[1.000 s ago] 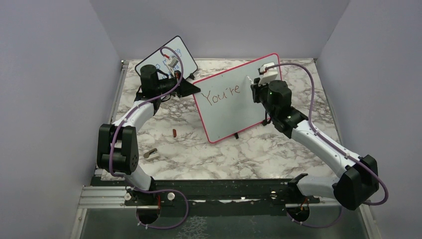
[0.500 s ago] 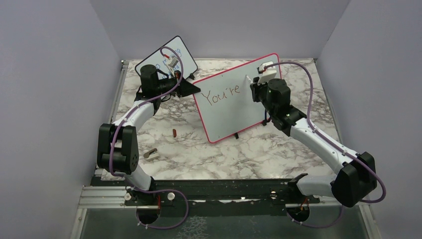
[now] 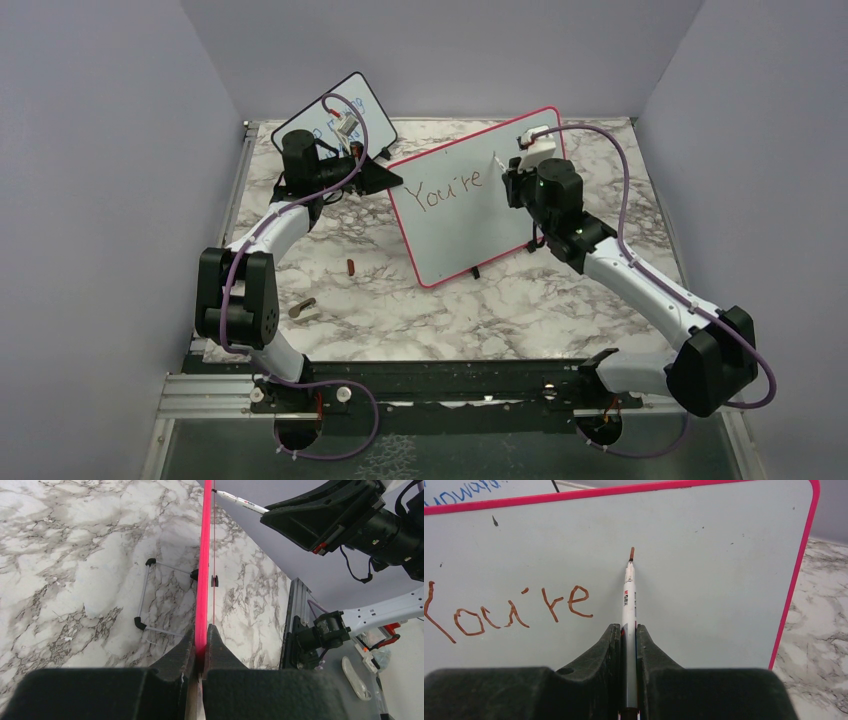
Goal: Write a sentence on the whiteboard
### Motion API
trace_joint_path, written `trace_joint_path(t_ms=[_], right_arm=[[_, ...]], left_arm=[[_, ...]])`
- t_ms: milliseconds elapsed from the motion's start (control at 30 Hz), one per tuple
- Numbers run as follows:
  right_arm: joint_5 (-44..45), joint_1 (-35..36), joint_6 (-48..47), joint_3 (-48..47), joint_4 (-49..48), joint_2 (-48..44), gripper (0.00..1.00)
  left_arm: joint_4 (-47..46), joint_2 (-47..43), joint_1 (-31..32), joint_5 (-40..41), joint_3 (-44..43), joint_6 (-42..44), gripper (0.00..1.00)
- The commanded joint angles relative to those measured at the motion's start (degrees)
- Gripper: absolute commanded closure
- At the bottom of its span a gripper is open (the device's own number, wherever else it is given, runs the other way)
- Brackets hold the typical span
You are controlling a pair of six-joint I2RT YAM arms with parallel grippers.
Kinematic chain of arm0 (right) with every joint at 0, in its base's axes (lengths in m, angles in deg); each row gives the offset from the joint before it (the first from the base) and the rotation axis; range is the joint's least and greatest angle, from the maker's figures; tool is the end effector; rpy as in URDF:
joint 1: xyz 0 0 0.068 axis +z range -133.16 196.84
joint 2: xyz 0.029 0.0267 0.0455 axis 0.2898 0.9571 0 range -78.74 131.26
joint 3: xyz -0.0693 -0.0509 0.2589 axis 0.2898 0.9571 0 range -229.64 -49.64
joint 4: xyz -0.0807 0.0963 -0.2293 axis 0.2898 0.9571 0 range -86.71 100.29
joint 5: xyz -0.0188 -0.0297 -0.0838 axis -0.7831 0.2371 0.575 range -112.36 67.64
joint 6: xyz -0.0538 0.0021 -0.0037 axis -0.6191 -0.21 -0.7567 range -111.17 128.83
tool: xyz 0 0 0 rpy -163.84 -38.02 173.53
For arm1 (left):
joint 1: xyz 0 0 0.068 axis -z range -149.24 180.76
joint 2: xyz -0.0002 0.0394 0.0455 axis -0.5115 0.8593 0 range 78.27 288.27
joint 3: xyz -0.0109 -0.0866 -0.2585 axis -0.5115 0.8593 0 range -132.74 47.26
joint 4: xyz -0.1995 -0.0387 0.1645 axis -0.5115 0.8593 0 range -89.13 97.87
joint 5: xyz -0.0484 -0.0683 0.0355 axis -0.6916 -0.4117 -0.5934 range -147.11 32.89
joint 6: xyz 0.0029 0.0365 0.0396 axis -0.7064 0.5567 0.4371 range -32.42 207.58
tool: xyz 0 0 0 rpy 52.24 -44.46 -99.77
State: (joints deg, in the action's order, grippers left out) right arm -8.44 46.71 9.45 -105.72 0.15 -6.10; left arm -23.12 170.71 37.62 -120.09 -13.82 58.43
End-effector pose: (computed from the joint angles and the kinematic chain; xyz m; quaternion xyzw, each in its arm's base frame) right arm 0.2634 0.1414 0.3279 -0.1241 0.7729 0.0700 0.6184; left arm 0.3547 -0.0746 0.2895 0.2145 0.6951 -0.5471 0.4142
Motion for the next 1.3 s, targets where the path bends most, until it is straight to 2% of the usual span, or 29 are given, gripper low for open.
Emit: trace_joint_path(t_ms=[0,733,1267], right_arm=[[-2.6,-0.4,1.6,1.4,5.4,-0.6,0.99],[-1.6,-0.4,2.7,3.9,9.2,-3.8,0.99],[3.0,-0.4,2.7,4.3,4.6,-3.9,0.99]], left_arm=[[1.7,1.3,0.9,-2.8,-0.3,0.9,1.00],[1.7,1.5,0.9,-2.8,-0.4,0.8,1.00],[1.7,1.5,0.8,-2.7,-0.4,0.8,1.00]])
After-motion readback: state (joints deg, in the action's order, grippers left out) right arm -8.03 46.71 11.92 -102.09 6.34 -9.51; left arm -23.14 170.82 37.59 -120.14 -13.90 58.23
